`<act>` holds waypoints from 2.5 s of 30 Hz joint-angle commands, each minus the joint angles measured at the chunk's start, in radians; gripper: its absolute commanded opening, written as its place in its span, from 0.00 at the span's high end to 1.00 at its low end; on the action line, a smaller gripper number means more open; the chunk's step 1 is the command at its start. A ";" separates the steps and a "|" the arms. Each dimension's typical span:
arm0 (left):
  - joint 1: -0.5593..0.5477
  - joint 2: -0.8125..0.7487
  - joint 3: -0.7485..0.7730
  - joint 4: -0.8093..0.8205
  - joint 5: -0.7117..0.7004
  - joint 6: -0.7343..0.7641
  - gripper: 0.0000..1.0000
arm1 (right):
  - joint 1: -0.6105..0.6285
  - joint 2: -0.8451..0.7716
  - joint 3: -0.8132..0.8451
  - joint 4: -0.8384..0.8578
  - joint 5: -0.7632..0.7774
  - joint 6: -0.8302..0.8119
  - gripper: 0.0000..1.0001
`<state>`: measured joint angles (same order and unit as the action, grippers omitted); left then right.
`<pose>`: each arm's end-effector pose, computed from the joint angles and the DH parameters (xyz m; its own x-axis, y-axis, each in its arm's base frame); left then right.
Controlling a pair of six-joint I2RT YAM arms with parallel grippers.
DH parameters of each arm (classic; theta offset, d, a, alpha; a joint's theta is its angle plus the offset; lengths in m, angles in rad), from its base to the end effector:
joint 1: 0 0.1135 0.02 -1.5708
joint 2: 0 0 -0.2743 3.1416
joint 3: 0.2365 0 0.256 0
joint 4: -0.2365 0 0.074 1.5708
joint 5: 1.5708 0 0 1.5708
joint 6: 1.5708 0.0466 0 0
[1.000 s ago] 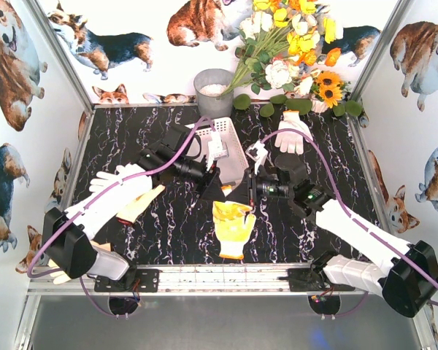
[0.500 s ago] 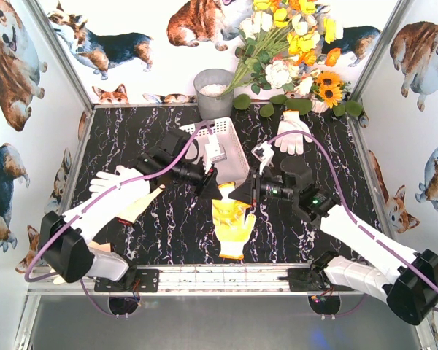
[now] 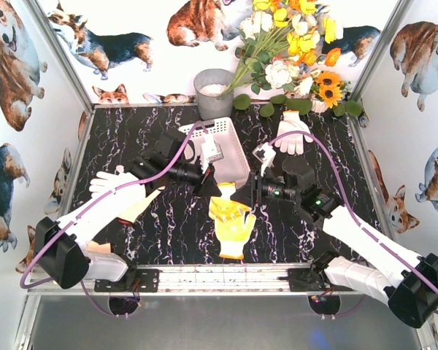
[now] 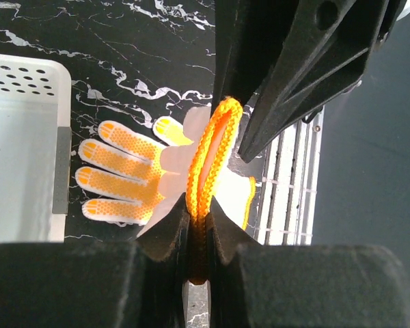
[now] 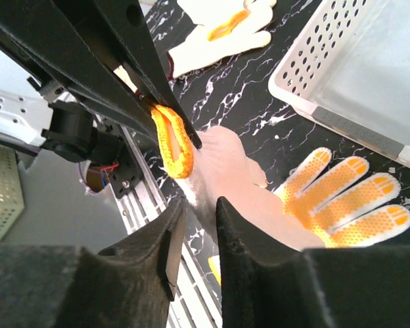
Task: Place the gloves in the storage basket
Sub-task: Turn over the glove.
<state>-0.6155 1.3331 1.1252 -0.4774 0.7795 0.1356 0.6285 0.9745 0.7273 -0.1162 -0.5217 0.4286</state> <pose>0.2213 -0.1966 0.3196 -0.3964 0.3981 -0.8273 0.9170 0.2147 -0.3361 0.1715 0.1533 0.2971 -0.6300 -0.0124 -0.7765 -0.6868 0.4756 0.5496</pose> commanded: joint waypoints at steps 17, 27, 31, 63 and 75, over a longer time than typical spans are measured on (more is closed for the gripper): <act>-0.003 0.006 0.068 -0.097 0.017 0.061 0.95 | 0.003 0.126 0.181 -0.013 -0.107 -0.089 0.84; -0.001 -0.021 0.034 -0.038 -0.050 0.030 0.76 | 0.002 0.089 0.143 0.012 -0.060 -0.081 1.00; -0.001 -0.029 0.043 -0.054 -0.059 0.035 0.75 | 0.002 0.082 0.136 -0.001 -0.050 -0.085 1.00; -0.003 0.013 0.061 0.213 -0.268 -0.042 1.00 | -0.020 0.105 0.149 0.049 0.320 -0.119 1.00; -0.003 0.051 0.018 0.338 -0.279 -0.033 1.00 | -0.067 0.070 0.042 0.149 0.250 -0.139 1.00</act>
<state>-0.6224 1.3857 1.1534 -0.2123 0.5098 0.0902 0.5728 1.0847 0.8059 -0.0486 -0.2508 0.3119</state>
